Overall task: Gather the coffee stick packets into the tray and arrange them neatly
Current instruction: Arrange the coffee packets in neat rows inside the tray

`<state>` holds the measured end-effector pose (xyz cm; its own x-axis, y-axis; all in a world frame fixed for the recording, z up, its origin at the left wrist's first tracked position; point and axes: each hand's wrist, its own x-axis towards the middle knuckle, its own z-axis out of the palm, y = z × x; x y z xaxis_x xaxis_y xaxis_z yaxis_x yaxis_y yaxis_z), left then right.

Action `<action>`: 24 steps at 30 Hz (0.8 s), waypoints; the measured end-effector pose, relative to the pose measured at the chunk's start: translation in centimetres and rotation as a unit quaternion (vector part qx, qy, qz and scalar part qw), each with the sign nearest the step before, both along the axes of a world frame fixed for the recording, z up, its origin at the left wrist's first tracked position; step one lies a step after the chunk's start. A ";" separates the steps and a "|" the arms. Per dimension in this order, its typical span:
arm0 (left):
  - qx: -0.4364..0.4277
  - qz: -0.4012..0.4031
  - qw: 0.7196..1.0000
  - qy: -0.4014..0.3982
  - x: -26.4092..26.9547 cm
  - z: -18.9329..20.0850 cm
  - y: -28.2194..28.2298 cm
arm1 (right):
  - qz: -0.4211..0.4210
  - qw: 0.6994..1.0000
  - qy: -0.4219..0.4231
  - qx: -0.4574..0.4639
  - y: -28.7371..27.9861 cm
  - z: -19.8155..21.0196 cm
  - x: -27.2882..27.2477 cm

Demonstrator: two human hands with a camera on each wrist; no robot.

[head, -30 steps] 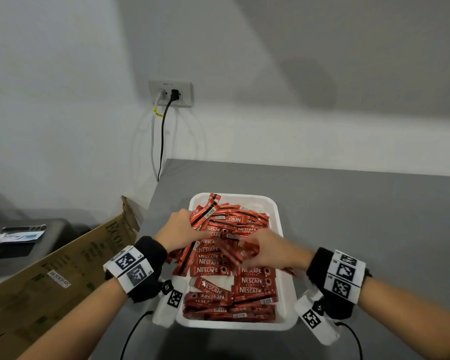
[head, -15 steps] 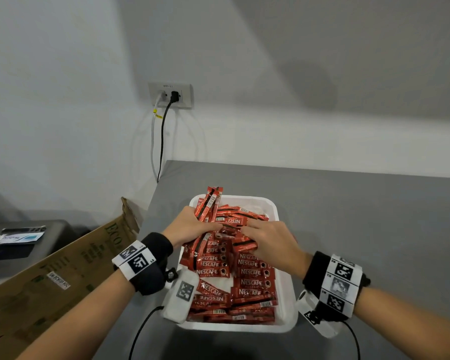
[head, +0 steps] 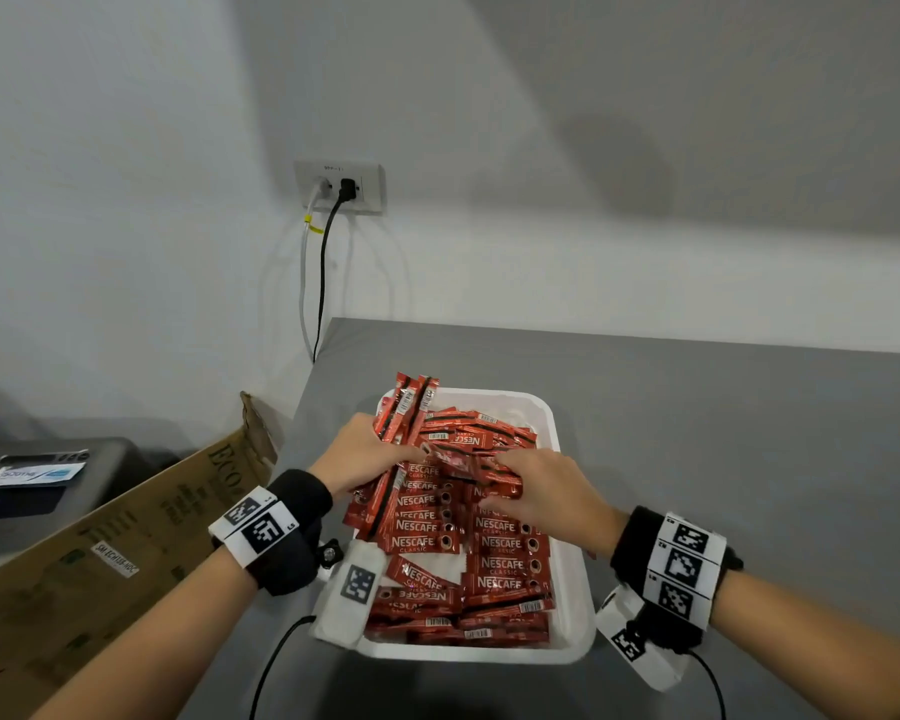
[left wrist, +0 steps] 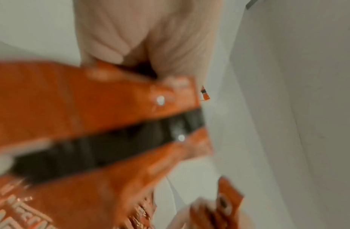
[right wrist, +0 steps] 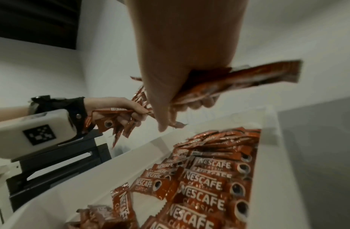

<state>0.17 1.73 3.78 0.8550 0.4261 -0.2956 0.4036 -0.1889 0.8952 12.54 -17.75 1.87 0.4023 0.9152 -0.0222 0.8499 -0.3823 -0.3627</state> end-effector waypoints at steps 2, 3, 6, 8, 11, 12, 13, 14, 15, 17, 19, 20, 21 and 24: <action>0.013 0.020 1.000 -0.002 -0.1 -0.3 0.5 | 0.034 0.995 0.012 -0.092 0.1 -0.7 0.0; 0.018 0.016 1.000 0.001 -0.1 -0.4 0.5 | 0.058 0.988 0.009 -0.141 0.3 -1.0 -0.2; 0.037 0.000 0.999 0.016 0.1 -0.6 0.1 | 0.127 0.965 -0.018 -0.230 1.3 -1.2 -1.5; 0.049 -0.005 0.999 0.020 0.2 -0.7 -0.2 | 0.164 0.950 -0.045 -0.261 2.1 -1.1 -2.1; 0.061 -0.010 0.998 0.026 0.2 -0.7 -0.3 | 0.190 0.939 -0.080 -0.277 2.9 -1.2 -2.5; 0.064 -0.010 0.998 0.027 0.2 -0.7 -0.2 | 0.197 0.936 -0.088 -0.280 3.1 -1.4 -2.6; 0.066 -0.010 0.997 0.027 0.2 -0.7 -0.1 | 0.203 0.933 -0.095 -0.283 3.2 -1.5 -2.7; 0.068 -0.010 0.997 0.026 0.2 -0.8 0.0 | 0.209 0.929 -0.103 -0.288 3.3 -1.6 -2.8; 0.067 -0.010 0.997 0.024 0.2 -0.8 0.1 | 0.214 0.925 -0.112 -0.293 3.4 -1.7 -2.8; 0.061 -0.012 0.998 0.023 0.1 -0.9 0.2 | 0.218 0.919 -0.128 -0.302 3.5 -2.0 -2.9; 0.056 -0.014 0.998 0.023 0.1 -0.9 0.2 | 0.219 0.918 -0.130 -0.304 3.5 -2.1 -2.8; 0.055 -0.015 0.998 0.024 0.1 -0.9 0.2 | 0.220 0.918 -0.129 -0.304 3.5 -2.1 -2.7; 0.055 -0.017 0.998 0.023 0.1 -0.9 0.2 | 0.221 0.918 -0.129 -0.303 3.5 -2.0 -2.7; 0.058 -0.027 0.998 0.019 0.0 -0.8 0.2 | 0.222 0.917 -0.134 -0.303 3.6 -2.0 -2.5</action>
